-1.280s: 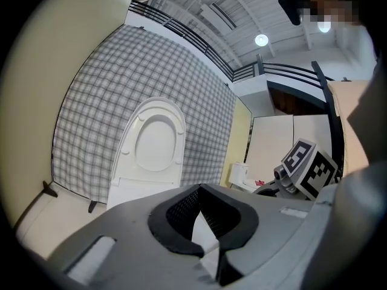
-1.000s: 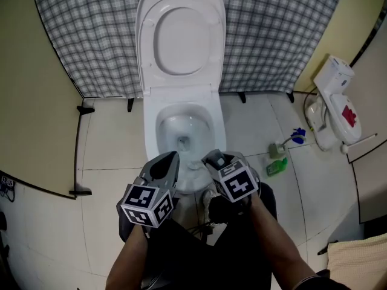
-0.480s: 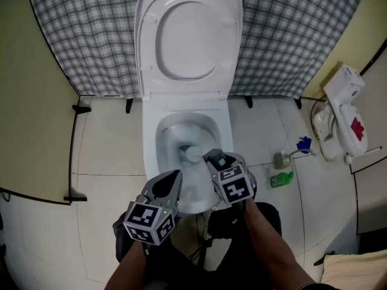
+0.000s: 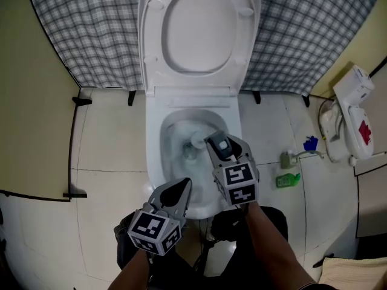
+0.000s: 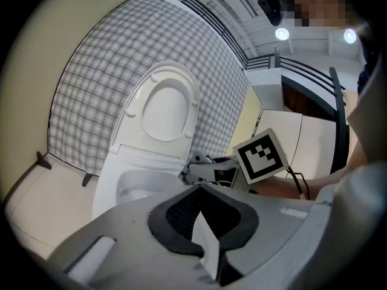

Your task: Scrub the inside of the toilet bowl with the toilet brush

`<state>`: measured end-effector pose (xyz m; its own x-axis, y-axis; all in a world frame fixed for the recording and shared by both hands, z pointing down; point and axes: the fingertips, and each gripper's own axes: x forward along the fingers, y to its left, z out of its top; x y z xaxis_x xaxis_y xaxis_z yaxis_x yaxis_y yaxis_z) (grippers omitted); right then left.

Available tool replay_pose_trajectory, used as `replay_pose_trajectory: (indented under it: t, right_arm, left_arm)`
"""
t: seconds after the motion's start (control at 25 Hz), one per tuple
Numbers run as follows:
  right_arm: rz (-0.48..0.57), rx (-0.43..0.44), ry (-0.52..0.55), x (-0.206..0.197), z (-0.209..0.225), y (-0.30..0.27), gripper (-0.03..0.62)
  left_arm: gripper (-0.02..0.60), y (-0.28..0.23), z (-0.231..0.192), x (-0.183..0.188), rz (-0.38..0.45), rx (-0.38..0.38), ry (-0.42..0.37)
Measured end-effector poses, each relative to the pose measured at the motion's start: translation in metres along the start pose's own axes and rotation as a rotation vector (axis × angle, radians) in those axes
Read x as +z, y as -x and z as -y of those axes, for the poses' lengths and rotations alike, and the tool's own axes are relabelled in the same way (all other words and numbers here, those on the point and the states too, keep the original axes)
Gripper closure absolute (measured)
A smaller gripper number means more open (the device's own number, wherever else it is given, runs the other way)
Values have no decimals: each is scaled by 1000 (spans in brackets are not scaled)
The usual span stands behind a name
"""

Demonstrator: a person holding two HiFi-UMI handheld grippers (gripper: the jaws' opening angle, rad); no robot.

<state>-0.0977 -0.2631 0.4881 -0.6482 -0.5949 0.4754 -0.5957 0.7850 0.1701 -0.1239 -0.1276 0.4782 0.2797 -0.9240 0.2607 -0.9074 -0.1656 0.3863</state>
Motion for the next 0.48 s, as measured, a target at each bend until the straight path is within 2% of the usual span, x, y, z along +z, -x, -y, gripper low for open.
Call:
replay_pose_trajectory:
  t: [0.36, 0.48]
  right_arm:
    - [184, -29, 61, 39, 15, -6, 391]
    - [166, -44, 65, 37, 17, -4, 390]
  left_arm:
    - [572, 2, -1, -1, 3, -7, 9]
    - [572, 3, -1, 0, 4, -6, 9]
